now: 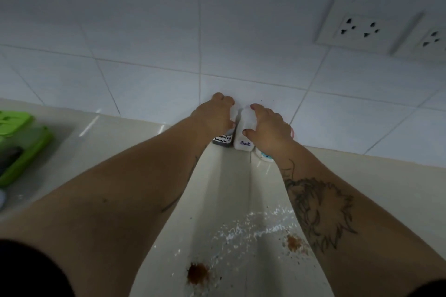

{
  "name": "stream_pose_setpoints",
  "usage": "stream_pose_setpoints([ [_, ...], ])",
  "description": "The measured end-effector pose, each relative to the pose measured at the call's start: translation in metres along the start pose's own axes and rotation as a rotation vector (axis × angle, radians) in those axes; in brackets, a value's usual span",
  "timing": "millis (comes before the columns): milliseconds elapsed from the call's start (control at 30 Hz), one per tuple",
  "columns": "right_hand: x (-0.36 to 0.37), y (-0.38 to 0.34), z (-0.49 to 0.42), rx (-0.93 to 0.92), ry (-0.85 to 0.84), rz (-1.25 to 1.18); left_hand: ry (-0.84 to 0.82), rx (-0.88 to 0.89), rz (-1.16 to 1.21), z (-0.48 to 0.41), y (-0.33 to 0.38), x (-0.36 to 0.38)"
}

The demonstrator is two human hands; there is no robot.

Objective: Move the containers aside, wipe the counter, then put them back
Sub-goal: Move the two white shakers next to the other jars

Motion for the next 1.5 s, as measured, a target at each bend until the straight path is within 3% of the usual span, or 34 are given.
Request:
stream_pose_setpoints([
  [233, 0.001, -0.025, 0.020, -0.078, 0.022, 0.106, 0.008, 0.010, -0.071, 0.037, -0.010, -0.001],
  [467, 0.011, -0.090, 0.090, -0.156, -0.051, -0.146, -0.053, -0.027, 0.026, 0.152, -0.061, -0.026],
  [733, 0.063, -0.239, 0.161, -0.380, -0.310, -0.409, -0.239, -0.206, -0.018, 0.325, -0.162, -0.044],
  [1000, 0.148, -0.388, 0.191, -0.405, -0.352, -0.488, -0.170, -0.378, -0.064, 0.456, -0.289, -0.056],
  [1233, 0.196, -0.486, 0.196, -0.321, -0.273, -0.511, -0.130, -0.312, -0.093, 0.486, -0.382, -0.067],
  [1500, 0.228, -0.532, 0.177, -0.246, -0.170, -0.364, -0.058, -0.201, -0.098, 0.471, -0.419, -0.066],
])
Point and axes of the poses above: each hand's wrist, its own z-axis away from the middle knuckle, its own x-axis out of the palm, y = z × x, the point moved 4 cm from there along -z, towards the middle knuckle, and after that the axes turned 14 degrees about -y, right-handed, at the moved point
